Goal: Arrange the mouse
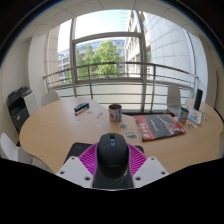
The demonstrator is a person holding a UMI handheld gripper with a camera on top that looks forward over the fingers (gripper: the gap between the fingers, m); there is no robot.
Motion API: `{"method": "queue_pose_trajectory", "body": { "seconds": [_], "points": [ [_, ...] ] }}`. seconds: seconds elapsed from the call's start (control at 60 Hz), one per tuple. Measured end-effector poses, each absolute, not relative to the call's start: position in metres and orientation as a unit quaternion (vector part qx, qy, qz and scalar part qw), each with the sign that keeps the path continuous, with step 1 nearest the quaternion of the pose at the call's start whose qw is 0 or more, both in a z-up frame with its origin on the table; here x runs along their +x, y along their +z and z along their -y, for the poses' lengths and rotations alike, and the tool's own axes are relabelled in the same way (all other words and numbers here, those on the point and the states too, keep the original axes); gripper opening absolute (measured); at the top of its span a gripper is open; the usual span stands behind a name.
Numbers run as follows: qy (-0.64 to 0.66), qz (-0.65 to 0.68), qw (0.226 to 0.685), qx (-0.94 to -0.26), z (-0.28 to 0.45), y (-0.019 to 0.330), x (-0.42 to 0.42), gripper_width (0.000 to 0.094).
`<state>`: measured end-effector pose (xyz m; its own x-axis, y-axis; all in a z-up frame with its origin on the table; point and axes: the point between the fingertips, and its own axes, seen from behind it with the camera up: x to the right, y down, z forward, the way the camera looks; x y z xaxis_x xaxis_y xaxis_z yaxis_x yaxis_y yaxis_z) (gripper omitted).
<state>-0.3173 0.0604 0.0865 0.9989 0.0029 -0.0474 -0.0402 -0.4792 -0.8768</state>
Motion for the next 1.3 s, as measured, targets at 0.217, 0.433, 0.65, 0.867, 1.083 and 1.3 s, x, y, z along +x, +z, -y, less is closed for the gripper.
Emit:
{"method": "queue_pose_trajectory", "body": {
  "seconds": [0.217, 0.433, 0.65, 0.867, 1.083, 1.3],
  "points": [
    [-0.003, -0.02, 0.436, -0.9, -0.06, 0.002, -0.348, 0.0459],
    [-0.019, -0.004, 0.43, -0.903, -0.055, 0.018, -0.355, 0.0854],
    [-0.045, -0.011, 0.458, -0.888, -0.006, 0.093, -0.363, 0.0843],
    [-0.071, -0.028, 0.488, -0.87, 0.083, 0.164, -0.375, 0.0841],
    [-0.091, -0.035, 0.498, -0.862, 0.176, 0.201, -0.397, 0.0841],
    [-0.092, -0.033, 0.493, -0.865, 0.228, 0.204, -0.416, 0.084]
  ]
}}
